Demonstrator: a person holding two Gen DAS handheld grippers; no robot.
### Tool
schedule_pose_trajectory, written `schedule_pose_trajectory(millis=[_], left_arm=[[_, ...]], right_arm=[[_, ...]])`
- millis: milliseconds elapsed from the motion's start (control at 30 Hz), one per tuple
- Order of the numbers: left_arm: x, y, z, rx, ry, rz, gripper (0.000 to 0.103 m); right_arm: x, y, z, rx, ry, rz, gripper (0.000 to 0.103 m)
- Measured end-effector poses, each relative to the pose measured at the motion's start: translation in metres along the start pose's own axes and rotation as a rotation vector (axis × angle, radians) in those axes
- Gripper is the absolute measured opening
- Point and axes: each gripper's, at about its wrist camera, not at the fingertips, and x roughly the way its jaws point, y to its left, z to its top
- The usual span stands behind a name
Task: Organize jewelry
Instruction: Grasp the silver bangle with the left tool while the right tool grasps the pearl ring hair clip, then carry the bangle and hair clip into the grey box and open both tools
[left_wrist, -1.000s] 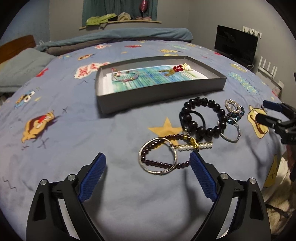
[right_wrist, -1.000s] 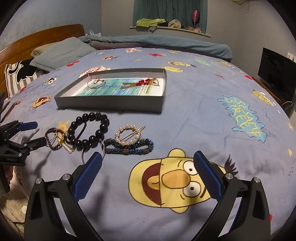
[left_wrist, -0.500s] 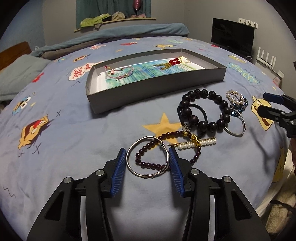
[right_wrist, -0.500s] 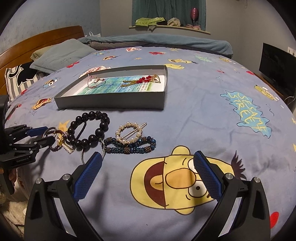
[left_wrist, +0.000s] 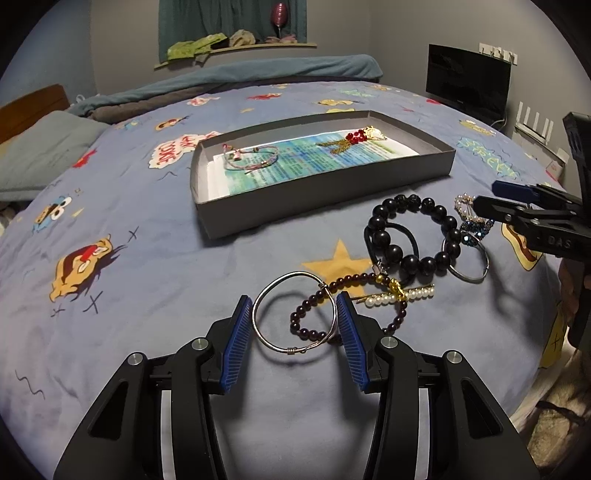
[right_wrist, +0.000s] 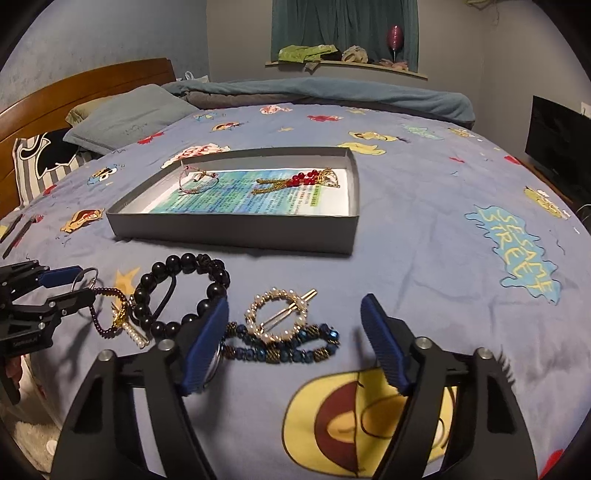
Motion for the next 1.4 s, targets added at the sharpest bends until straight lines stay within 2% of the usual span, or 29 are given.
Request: schedule_pose_trajectory(millis=[100, 233, 267, 300, 700, 867, 1167, 1400], left_arm=[[0.0, 0.002, -0.001, -0.005, 0.001, -0.004, 0.049], [0.001, 0.004, -0.001, -0.013, 0.004, -0.003, 0.048], [0.001, 0.004, -0.001, -0.014, 0.005, -0.003, 0.048], [0.001, 0.005, -0.001, -0.015, 0.005, -0.004, 0.049], [-0.004, 0.012, 0.004, -0.023, -0.007, -0.017, 0.048], [-0.009, 0.019, 0.014, -0.023, -0.024, -0.008, 0.048], [-0.011, 0.039, 0.059, -0.032, -0.093, 0.015, 0.048], [0.012, 0.046, 0.091, -0.042, -0.084, 0.007, 0.048]], right_arm=[[0.008, 0.003, -0.001, -0.011, 0.023, 0.003, 0.059], [0.015, 0.009, -0.003, -0.042, 0.044, -0.008, 0.052], [0.016, 0.009, -0.003, -0.047, 0.045, -0.005, 0.044], [0.016, 0.009, -0.003, -0.052, 0.047, -0.006, 0.041], [0.002, 0.006, 0.002, -0.048, 0.024, 0.014, 0.041], [-0.006, 0.002, 0.015, -0.047, 0.004, 0.023, 0.041], [-0.006, -0.006, 0.053, -0.044, -0.045, 0.03, 0.041], [0.017, -0.01, 0.08, -0.029, -0.038, 0.042, 0.041]])
